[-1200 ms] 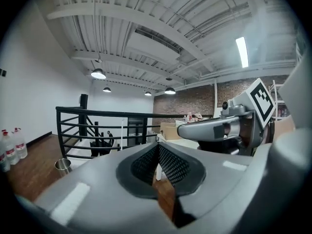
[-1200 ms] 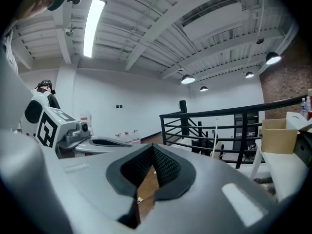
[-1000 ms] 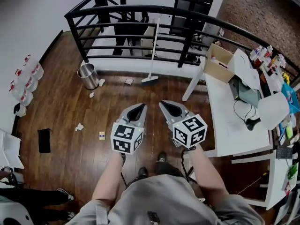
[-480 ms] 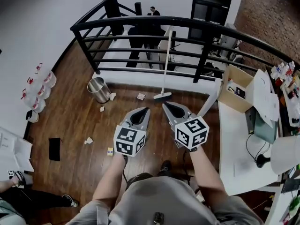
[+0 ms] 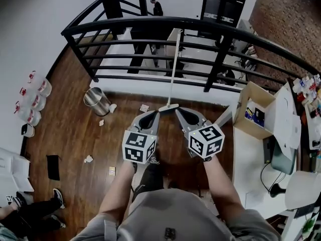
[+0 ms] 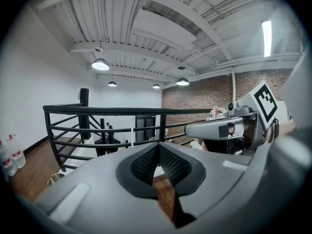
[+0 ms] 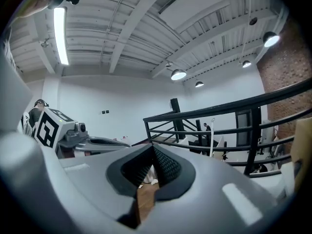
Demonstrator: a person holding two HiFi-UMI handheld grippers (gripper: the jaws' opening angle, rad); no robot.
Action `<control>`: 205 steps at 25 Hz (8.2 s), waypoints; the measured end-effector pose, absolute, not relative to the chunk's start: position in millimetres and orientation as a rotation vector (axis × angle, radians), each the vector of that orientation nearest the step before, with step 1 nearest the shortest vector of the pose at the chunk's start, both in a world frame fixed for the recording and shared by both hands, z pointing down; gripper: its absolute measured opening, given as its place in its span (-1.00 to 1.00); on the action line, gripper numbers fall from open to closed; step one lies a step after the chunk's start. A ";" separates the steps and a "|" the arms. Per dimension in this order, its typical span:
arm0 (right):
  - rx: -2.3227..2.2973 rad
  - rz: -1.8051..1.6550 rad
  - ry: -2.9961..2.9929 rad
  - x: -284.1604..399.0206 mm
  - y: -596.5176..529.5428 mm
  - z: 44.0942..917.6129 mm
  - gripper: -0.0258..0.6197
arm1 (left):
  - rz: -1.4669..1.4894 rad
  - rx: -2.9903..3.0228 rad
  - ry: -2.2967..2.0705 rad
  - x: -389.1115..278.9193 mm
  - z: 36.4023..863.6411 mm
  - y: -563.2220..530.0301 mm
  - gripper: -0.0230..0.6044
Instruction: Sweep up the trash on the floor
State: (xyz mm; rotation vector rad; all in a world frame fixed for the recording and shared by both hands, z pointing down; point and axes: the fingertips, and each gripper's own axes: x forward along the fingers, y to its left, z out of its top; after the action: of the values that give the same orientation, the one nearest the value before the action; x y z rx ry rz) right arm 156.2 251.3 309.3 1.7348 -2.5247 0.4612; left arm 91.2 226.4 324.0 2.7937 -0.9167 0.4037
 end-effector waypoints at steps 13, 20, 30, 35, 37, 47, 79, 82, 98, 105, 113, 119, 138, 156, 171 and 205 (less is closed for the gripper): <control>1.840 0.463 -2.255 226.1 62.3 321.0 -0.92 | 0.363 2.774 -0.726 156.9 363.2 35.3 -0.90; 1.815 0.511 -2.243 257.6 -16.9 342.5 -0.91 | 0.408 2.724 -0.751 174.4 387.3 -29.8 -0.90; 1.714 0.590 -2.302 346.4 -143.8 381.5 -0.83 | 0.518 2.686 -0.829 245.0 409.3 -120.1 -0.90; 1.698 0.635 -2.291 387.2 -201.1 400.2 -0.78 | 0.542 2.640 -0.866 272.8 424.1 -166.5 -0.90; 1.693 0.657 -2.279 398.6 -219.9 410.8 -0.78 | 0.552 2.628 -0.856 281.3 431.9 -180.4 -0.90; 1.728 0.709 -2.166 451.3 -318.2 484.6 -0.33 | 0.631 2.553 -0.891 310.1 489.5 -244.3 -0.90; 1.312 0.603 -2.372 334.1 -262.3 462.2 -0.62 | 0.788 2.389 -0.854 278.2 580.3 -200.6 -0.90; 1.260 0.559 -2.412 308.2 -255.0 439.5 -0.62 | 0.758 2.378 -0.889 262.3 578.7 -199.4 -0.90; 1.026 0.469 -2.710 164.2 -225.5 262.5 -0.62 | 0.563 2.366 -1.184 153.5 520.8 -207.8 -0.35; 0.883 0.482 -2.781 108.5 -212.4 245.6 -0.62 | 0.596 2.368 -1.254 96.6 506.2 -197.3 -0.54; 0.766 0.535 -2.845 56.0 -185.5 257.7 -0.62 | 0.657 2.353 -1.253 30.1 515.6 -149.9 -0.55; 0.469 0.627 -2.976 10.6 -147.7 270.7 -0.63 | 0.715 2.271 -1.285 -22.3 525.0 -90.1 -0.56; 0.069 0.650 -2.827 -247.2 72.7 374.4 -0.64 | 0.770 2.054 -1.322 -275.7 623.9 140.9 -0.54; 0.282 0.847 -2.539 -422.0 133.3 551.5 -0.64 | 0.809 1.925 -1.154 -444.1 791.0 223.1 -0.52; 0.669 0.886 -2.476 -348.2 55.5 566.9 -0.64 | 0.825 2.057 -1.098 -395.3 805.7 131.7 -0.49; 1.205 0.895 -2.548 -81.6 -109.9 494.2 -0.64 | 1.001 2.394 -0.714 -143.1 742.8 -69.8 -0.51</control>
State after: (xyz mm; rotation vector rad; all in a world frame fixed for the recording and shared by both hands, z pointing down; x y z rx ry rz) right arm -81.6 -109.9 494.2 1.2050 -2.5479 0.8954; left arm -143.1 -69.8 742.8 2.3943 -0.7137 1.0007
